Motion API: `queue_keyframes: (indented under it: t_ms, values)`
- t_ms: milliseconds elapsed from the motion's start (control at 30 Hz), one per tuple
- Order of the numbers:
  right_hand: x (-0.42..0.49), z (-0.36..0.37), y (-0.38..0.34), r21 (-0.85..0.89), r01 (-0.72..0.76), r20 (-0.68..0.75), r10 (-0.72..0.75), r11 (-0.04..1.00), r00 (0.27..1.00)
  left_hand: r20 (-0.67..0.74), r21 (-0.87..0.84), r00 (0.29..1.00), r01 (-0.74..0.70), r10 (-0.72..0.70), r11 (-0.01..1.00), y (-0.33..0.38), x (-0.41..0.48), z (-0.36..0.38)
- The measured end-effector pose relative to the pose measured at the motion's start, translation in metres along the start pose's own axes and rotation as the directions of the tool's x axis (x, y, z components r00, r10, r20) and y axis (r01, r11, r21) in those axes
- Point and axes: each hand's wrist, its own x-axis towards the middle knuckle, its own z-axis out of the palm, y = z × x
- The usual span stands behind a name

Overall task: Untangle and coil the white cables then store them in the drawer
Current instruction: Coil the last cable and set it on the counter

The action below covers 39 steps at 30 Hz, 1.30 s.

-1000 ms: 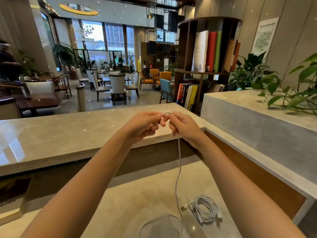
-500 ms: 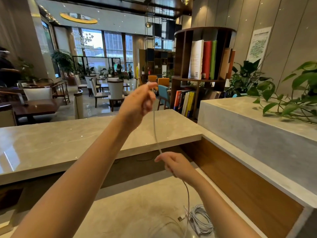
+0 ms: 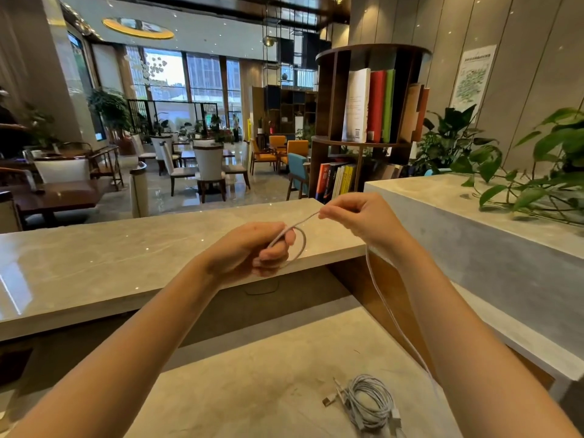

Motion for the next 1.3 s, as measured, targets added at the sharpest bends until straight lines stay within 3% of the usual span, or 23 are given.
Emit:
queue_keyframes:
  t_ms: [100,133,200,267,333,367,433,467,500,567,667,700,767,800,867,933,1000,1033,1100,1133,1167,1233,1300]
  values:
    - [-0.011,0.015,0.028,0.157,-0.175,0.013,0.175,0.972,0.985,0.036,-0.424,0.988,-0.120,0.149,0.898,0.000,0.009,0.005]
    - [-0.017,0.024,0.040,0.153,-0.241,0.045,0.237,0.958,0.970,-0.055,-0.511,0.982,-0.184,0.183,0.840,0.002,0.013,0.008]
    - [-0.034,0.048,0.057,0.042,-0.306,0.157,0.297,0.951,0.942,-0.301,-0.493,0.929,-0.346,0.217,0.798,0.006,0.021,0.012]
    - [-0.053,0.072,0.065,-0.091,-0.255,0.289,0.271,0.963,0.918,-0.439,-0.271,0.862,-0.396,0.254,0.877,0.006,0.027,0.011]
    - [-0.065,0.086,0.055,-0.213,-0.144,0.410,0.222,0.966,0.885,-0.475,0.087,0.840,-0.250,0.261,0.964,-0.002,0.030,0.011]
    - [-0.066,0.088,0.047,-0.292,-0.049,0.461,0.186,0.955,0.868,-0.475,0.298,0.839,-0.133,0.267,0.945,-0.008,0.031,0.011]
    - [-0.061,0.080,0.025,-0.404,0.141,0.494,0.085,0.904,0.866,-0.425,0.682,0.851,0.077,0.308,0.727,-0.021,0.030,0.011]
    - [-0.056,0.071,0.014,-0.421,0.192,0.470,0.033,0.887,0.882,-0.393,0.773,0.871,0.140,0.294,0.618,-0.026,0.028,0.009]
    - [-0.050,0.061,0.004,-0.414,0.210,0.424,-0.017,0.886,0.905,-0.379,0.791,0.894,0.181,0.237,0.585,-0.029,0.025,0.008]
    - [-0.035,0.036,-0.007,-0.369,0.208,0.291,-0.100,0.906,0.952,-0.368,0.641,0.929,0.222,0.039,0.735,-0.032,0.016,0.007]
    - [-0.014,0.009,-0.004,-0.277,0.175,0.134,-0.143,0.945,0.981,-0.119,0.108,0.990,0.087,-0.074,0.990,-0.034,0.003,0.004]
    - [-0.010,0.007,0.001,-0.217,0.140,0.092,-0.122,0.966,0.988,-0.009,-0.092,0.999,0.039,-0.040,0.995,-0.034,0.001,0.004]
    - [-0.013,0.013,0.019,-0.094,0.007,0.018,-0.005,0.996,1.000,0.147,-0.462,0.986,-0.005,0.082,0.887,-0.034,0.001,0.006]
    - [-0.018,0.020,0.030,-0.056,-0.074,0.004,0.074,0.996,0.997,0.127,-0.598,0.983,-0.034,0.136,0.801,-0.033,0.002,0.010]
    - [-0.034,0.039,0.051,-0.049,-0.203,0.070,0.206,0.978,0.976,-0.117,-0.661,0.983,-0.186,0.145,0.727,-0.029,0.007,0.016]
    - [-0.053,0.061,0.064,-0.111,-0.227,0.210,0.246,0.968,0.946,-0.445,-0.389,0.881,-0.353,0.162,0.851,-0.027,0.013,0.019]
    - [-0.068,0.078,0.065,-0.213,-0.151,0.336,0.217,0.965,0.916,-0.566,0.137,0.780,-0.230,0.267,0.964,-0.030,0.019,0.018]
    - [-0.072,0.083,0.061,-0.271,-0.080,0.381,0.183,0.959,0.906,-0.558,0.438,0.761,-0.069,0.331,0.896,-0.034,0.020,0.017]
    - [-0.071,0.081,0.049,-0.390,0.098,0.410,0.077,0.916,0.909,-0.469,0.797,0.809,0.214,0.355,0.565,-0.049,0.019,0.014]
    - [-0.067,0.074,0.040,-0.420,0.160,0.395,0.022,0.893,0.918,-0.427,0.856,0.853,0.274,0.301,0.438,-0.055,0.017,0.010]
    - [-0.061,0.064,0.032,-0.417,0.186,0.369,-0.021,0.890,0.929,-0.408,0.862,0.890,0.301,0.206,0.407,-0.058,0.014,0.008]
    - [-0.047,0.039,0.018,-0.364,0.173,0.310,-0.056,0.915,0.949,-0.372,0.707,0.927,0.319,-0.052,0.632,-0.058,0.006,0.008]
    - [-0.036,0.018,0.012,-0.311,0.144,0.235,-0.070,0.939,0.969,-0.235,0.342,0.955,0.255,-0.180,0.905,-0.053,-0.003,0.010]
